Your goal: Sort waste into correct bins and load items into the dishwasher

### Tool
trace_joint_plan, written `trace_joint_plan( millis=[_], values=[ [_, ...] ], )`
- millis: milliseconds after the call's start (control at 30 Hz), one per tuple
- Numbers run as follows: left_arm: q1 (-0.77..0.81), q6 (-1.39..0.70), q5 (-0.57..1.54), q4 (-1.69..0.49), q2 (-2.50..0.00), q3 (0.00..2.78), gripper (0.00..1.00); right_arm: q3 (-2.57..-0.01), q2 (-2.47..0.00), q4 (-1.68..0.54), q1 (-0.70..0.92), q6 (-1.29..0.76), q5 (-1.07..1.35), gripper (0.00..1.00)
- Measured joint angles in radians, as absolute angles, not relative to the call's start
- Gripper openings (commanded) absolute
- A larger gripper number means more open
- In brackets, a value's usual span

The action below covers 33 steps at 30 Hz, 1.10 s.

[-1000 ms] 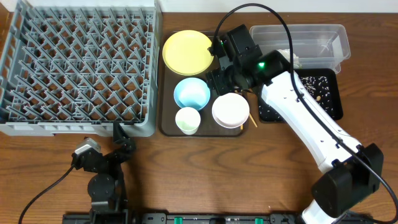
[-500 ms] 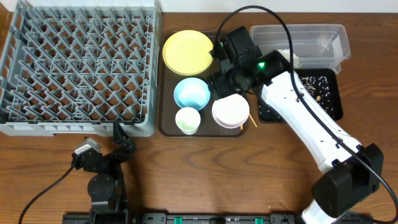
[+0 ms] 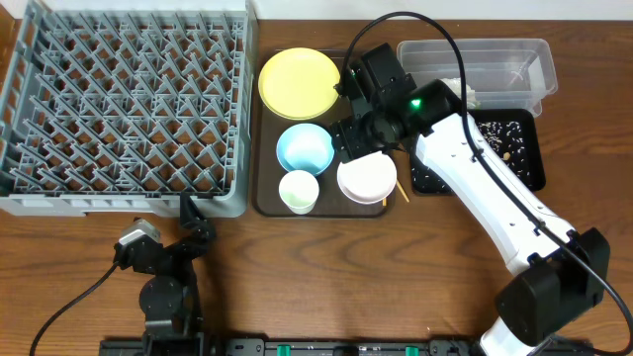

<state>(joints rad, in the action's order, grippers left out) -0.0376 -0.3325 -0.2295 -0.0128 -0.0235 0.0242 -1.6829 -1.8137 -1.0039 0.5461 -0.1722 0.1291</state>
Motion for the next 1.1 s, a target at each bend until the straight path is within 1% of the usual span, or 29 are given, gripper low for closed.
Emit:
trace_joint_plan(
  millis=[133, 267, 467, 600, 733, 800, 867, 1000, 1100],
  values=[
    [-0.038, -0.308, -0.185, 0.035, -0.024, 0.023, 1.00, -1.683, -1.813, -0.997, 0.544, -0.172, 0.122, 0.78],
    [-0.037, -0.279, -0.130, 0.056, -0.035, 0.077, 1.00, -1.682, -1.795, -0.997, 0.540, -0.177, 0.118, 0.86],
    [-0.037, -0.261, -0.054, 0.079, -0.150, 0.320, 1.00, -1.682, -1.674, -0.976, 0.505, -0.177, 0.111, 0.92],
    [-0.037, -0.258, 0.042, 0.090, -0.241, 0.474, 1.00, -1.683, -1.569, -0.968, 0.472, -0.176, 0.107, 0.95],
    [-0.037, -0.257, 0.144, 0.056, -0.288, 0.516, 1.00, -1.683, -1.497, -0.969, 0.459, -0.176, 0.103, 0.96],
    [-0.037, -0.257, 0.178, -0.027, -0.307, 0.516, 1.00, -1.683, -1.480, -0.974, 0.461, -0.175, 0.105, 0.94],
    [-0.037, -0.257, 0.205, -0.072, -0.335, 0.509, 1.00, -1.683, -1.472, -0.982, 0.461, -0.173, 0.109, 0.89],
    [-0.037, -0.258, 0.267, -0.023, -0.358, 0.506, 1.00, -1.683, -1.477, -0.992, 0.462, -0.172, 0.159, 0.78],
    [-0.037, -0.258, 0.310, -0.064, -0.371, 0.535, 1.00, -1.683, -1.493, -0.982, 0.473, -0.185, 0.193, 0.76]
  ],
)
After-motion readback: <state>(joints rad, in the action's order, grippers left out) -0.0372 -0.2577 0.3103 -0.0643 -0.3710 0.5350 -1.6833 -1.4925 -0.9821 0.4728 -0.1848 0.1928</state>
